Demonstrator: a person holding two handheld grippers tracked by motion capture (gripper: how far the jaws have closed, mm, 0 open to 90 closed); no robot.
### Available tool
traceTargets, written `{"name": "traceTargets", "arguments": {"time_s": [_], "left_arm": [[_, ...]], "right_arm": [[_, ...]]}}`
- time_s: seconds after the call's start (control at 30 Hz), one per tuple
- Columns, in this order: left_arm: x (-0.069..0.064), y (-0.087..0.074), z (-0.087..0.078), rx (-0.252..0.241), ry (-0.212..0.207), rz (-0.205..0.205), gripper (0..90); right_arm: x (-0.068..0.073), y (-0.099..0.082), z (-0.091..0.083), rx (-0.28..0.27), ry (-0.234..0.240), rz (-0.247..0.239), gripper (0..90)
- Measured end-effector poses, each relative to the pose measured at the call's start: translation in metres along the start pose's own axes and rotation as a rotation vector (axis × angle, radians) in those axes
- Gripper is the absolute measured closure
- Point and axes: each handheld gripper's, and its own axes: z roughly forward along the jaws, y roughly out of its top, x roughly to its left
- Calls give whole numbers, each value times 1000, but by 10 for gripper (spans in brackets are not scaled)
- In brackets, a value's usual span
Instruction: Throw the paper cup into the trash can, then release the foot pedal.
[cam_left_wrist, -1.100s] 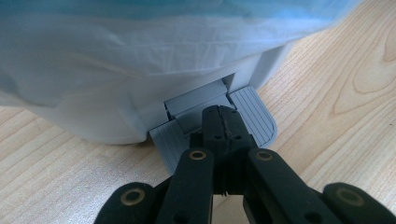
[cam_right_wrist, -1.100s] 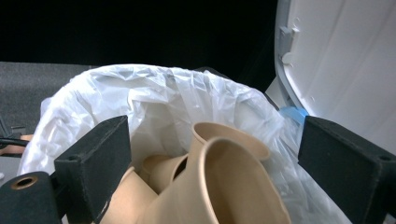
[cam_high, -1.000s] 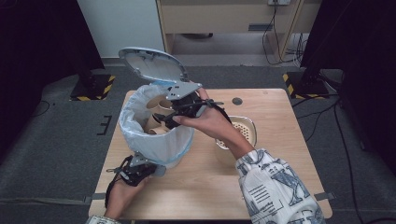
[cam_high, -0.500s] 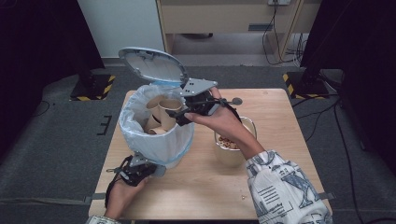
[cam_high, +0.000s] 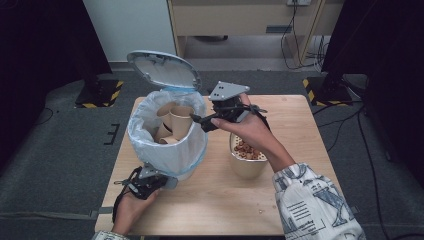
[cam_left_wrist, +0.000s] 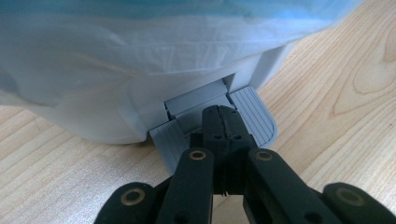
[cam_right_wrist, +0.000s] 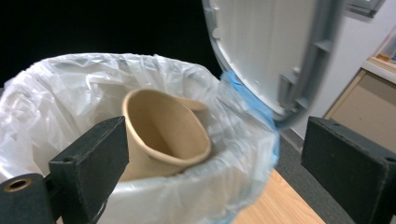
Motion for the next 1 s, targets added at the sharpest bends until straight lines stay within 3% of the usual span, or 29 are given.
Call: {"name": "traceTargets", "arguments": {"time_s": [0.47,0.87,0.93,1.0], "left_arm": [[0,0,0,1,1,1,899],[-1,0,-1,1,0,4,892],[-2,0,-2,2,2,-10,814],[-4,-1,-8,12,66,-1,672]], "right_arm": [[-26,-19,-27,12,-75,31,79],[-52,-50,-52,45,-165,86,81],[-55,-54,-56,52,-174,90,82],[-58,-59,-59,58,-186,96,82]]}}
